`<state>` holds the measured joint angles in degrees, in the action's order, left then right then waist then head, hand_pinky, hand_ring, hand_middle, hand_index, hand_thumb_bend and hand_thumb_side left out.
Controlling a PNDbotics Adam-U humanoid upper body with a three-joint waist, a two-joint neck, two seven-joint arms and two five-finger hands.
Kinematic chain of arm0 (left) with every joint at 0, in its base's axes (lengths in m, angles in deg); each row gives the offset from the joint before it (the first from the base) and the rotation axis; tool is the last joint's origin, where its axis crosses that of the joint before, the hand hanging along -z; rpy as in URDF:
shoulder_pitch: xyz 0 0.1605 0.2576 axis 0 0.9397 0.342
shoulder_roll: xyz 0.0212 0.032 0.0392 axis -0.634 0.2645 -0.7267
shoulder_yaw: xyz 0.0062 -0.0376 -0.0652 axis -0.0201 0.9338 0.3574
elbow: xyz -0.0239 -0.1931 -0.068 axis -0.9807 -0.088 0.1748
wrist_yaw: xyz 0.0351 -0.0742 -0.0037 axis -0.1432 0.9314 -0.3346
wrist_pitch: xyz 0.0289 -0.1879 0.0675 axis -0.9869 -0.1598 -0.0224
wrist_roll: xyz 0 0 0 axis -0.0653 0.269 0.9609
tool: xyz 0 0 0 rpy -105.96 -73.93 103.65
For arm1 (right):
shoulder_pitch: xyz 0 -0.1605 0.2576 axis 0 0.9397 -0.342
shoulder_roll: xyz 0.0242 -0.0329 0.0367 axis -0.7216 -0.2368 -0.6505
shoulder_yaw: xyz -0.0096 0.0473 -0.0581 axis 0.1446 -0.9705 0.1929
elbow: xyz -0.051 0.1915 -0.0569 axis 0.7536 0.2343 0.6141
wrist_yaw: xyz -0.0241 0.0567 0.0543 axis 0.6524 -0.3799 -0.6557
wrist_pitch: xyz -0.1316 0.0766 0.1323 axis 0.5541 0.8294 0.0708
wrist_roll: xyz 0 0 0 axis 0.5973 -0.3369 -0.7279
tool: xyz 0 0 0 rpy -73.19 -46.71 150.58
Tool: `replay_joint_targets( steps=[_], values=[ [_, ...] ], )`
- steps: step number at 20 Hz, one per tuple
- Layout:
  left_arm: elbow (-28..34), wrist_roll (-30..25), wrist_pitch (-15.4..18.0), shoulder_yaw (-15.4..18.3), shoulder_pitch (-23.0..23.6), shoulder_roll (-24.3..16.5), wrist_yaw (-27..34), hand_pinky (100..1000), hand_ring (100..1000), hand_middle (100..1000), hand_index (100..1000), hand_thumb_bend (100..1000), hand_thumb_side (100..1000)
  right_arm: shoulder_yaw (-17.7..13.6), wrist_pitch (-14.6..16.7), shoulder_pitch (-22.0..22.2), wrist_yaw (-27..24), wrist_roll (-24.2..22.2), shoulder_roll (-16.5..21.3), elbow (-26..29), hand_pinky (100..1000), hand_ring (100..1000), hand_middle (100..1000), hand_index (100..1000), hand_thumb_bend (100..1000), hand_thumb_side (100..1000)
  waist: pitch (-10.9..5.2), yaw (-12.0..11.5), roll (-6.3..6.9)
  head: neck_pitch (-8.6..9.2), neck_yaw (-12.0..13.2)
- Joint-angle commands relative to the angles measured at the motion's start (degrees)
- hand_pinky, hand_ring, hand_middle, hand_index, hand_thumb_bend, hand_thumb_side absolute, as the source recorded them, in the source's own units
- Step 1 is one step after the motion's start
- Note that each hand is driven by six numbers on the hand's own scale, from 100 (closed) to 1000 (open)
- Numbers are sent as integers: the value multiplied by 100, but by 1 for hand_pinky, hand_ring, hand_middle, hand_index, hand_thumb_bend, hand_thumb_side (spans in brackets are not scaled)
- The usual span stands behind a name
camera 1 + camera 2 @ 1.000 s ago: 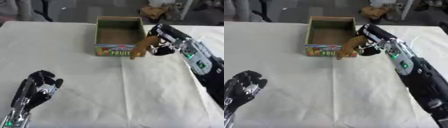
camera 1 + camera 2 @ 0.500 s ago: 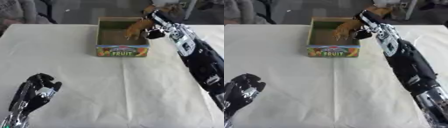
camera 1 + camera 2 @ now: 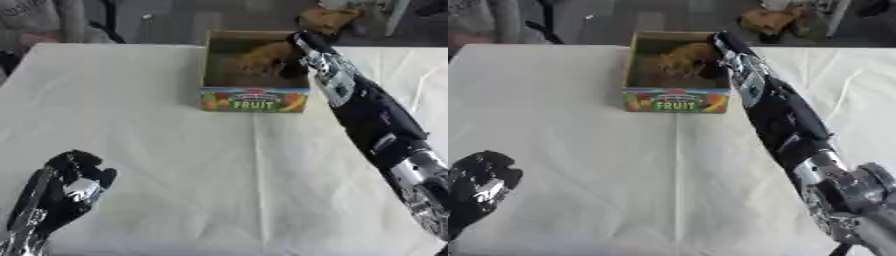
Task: Pick up objects on the table and place them in the box.
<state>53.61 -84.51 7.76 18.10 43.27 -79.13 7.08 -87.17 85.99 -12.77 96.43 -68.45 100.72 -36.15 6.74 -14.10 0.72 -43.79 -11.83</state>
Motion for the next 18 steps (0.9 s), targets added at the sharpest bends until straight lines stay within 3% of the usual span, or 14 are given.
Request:
replay_joint_targets(
  steps=[1,4,6,10,13,14,18],
  values=[
    [98,-46,3,-34,-92,-35,37,572,531,559,580,573,394,-72,-35,-190,136,145,30,-96,648,594,496,662,100,198,-54,-79,21,-33,-83],
    [101,-54,0,-38,-101,-32,40,572,531,559,580,573,394,-83,-31,-192,177,177,10,-144,648,594,496,662,100,198,-44,-123,26,-33,-99],
    [103,-58,-1,-40,-103,-31,40,572,531,559,580,576,395,-67,-12,-184,197,155,-16,-164,686,661,622,761,100,198,-35,-153,30,-33,-107],
    [105,-71,-4,-47,-115,-26,37,572,531,559,580,579,395,72,177,-161,415,-168,-112,-279,746,745,741,848,100,189,-29,-193,28,-33,-111],
    [104,-80,-8,-48,-120,-25,30,572,531,559,580,582,396,127,351,-157,602,-467,-143,-337,791,791,807,894,100,328,-32,-193,17,-33,-112],
    [103,-85,-9,-48,-121,-23,26,572,531,560,581,584,396,140,416,-153,659,-570,-153,-362,817,819,838,919,100,419,-34,-192,15,-33,-110],
    [102,-93,-12,-41,-121,-24,15,572,531,560,580,585,396,130,637,-157,760,-985,-159,-388,859,853,885,950,100,574,-41,-180,9,-33,-99]
  ],
)
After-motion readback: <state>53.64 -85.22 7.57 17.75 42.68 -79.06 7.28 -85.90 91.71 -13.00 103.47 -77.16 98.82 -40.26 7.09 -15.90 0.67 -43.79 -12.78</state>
